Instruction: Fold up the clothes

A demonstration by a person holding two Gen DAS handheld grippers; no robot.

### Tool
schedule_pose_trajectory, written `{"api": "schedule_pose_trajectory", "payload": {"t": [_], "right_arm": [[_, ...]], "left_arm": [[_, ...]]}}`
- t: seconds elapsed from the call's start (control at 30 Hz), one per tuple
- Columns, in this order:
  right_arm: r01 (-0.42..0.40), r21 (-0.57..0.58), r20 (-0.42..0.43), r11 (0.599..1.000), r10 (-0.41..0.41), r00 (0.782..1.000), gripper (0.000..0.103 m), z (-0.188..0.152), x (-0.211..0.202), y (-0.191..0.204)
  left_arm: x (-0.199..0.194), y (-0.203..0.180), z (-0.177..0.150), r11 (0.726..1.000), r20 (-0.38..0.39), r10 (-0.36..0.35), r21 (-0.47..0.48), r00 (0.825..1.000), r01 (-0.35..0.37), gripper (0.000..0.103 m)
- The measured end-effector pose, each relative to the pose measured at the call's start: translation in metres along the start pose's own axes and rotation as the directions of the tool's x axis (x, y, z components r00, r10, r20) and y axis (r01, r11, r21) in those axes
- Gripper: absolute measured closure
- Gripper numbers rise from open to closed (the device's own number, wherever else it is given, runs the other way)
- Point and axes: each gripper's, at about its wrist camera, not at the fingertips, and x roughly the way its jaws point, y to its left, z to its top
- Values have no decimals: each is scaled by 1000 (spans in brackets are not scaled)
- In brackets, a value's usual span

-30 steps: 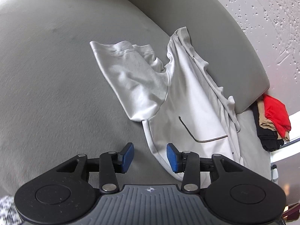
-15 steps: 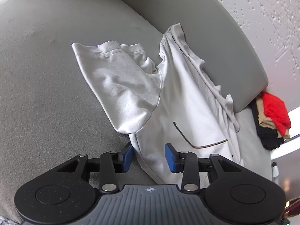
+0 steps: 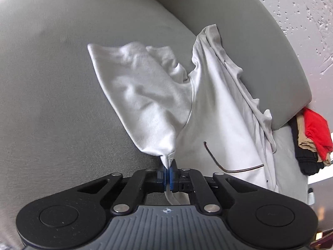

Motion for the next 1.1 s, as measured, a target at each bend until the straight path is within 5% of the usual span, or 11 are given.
{"api": "schedule_pose_trajectory", "payload": {"t": [0.17, 0.3, 0.47, 0.57, 0.77, 0.87, 1.1], "right_arm": [[-31, 64, 98, 997, 25, 995, 99, -2, -43, 10], [-67, 122, 134, 990, 50, 990, 100, 3, -78, 22], [-11, 80, 148, 997, -1, 989, 100, -2, -115, 29], [70, 51, 113, 996, -75, 991, 100, -14, -116, 21], [178, -29, 23, 984, -177, 984, 95, -34, -106, 14], [200, -125, 57, 972, -195, 979, 71, -39, -125, 25], [134, -278, 33, 951, -130, 991, 68, -61, -141, 43]], "left_arm": [[-40, -14, 6, 999, 56, 15, 51, 998, -18, 101], [-76, -8, 23, 999, 41, -52, -10, 998, 52, 101], [-104, 5, 23, 1000, -20, -12, -8, 1000, 12, 101], [-98, 10, 4, 995, -45, 78, 73, 996, -75, 101], [-83, -2, -36, 917, 1, 267, 308, 964, -255, 96], [-99, -3, -45, 891, 38, 287, 357, 957, -281, 92], [-121, -23, -83, 856, 88, 204, 468, 975, -221, 92]]}}
